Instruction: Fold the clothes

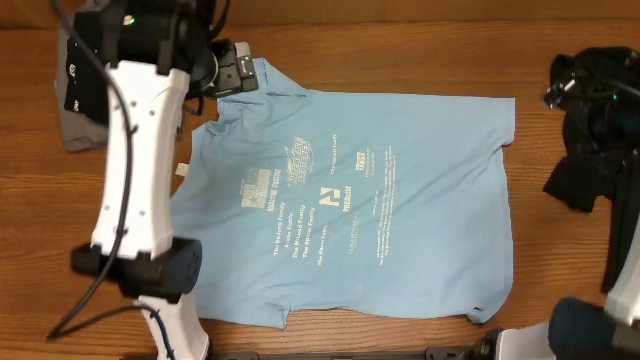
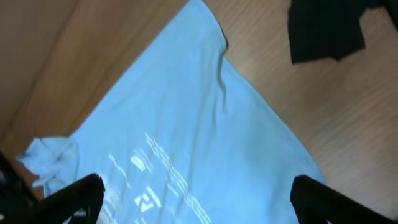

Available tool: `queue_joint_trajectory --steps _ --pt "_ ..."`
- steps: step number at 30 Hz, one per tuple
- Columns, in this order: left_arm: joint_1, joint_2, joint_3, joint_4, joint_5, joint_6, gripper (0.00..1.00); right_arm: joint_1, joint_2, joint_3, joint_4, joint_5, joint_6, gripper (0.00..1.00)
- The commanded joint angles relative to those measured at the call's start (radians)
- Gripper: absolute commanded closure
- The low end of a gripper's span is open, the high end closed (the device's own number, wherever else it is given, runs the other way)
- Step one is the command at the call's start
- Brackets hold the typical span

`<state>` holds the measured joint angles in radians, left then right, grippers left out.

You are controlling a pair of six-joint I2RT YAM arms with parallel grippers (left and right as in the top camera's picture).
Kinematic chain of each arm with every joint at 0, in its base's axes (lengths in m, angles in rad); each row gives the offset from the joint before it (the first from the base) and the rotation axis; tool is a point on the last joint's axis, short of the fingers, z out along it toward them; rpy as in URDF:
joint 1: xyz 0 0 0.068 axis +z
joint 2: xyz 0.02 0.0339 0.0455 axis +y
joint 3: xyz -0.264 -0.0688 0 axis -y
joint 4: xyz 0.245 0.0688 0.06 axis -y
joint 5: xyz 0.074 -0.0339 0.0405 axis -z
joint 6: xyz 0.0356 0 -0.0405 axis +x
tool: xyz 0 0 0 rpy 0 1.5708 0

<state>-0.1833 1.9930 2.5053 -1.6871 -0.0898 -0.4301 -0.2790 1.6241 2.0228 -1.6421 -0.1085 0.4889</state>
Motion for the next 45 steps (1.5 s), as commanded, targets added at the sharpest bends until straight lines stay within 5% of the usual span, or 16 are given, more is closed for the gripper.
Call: queue_joint_trajectory --steps 1,13,24,33,39,45 --pt "-0.007 -0.176 -0.048 -0.003 -0.012 0.027 0.00 0.004 -0.124 0.007 -0.047 -0.006 -0.035 0.00" --pt "-0.006 -0.552 -0.652 -0.003 0.013 -0.051 0.00 0.093 -0.399 -0.250 -0.052 -0.080 -0.097 0.00" --pt "-0.007 -0.570 -1.173 0.104 0.101 -0.078 0.00 0.179 -0.452 -0.600 -0.027 -0.107 -0.097 0.00" --pt "-0.008 -0.570 -1.518 0.330 0.263 0.002 0.03 0.180 -0.452 -0.949 0.208 -0.256 -0.097 0.05" --pt "-0.008 -0.567 -1.649 0.426 0.327 0.004 0.07 0.180 -0.440 -1.157 0.449 -0.361 -0.084 0.32" --pt "-0.008 -0.567 -1.679 0.485 0.326 0.004 0.16 0.180 -0.397 -1.229 0.518 -0.204 0.038 0.66"
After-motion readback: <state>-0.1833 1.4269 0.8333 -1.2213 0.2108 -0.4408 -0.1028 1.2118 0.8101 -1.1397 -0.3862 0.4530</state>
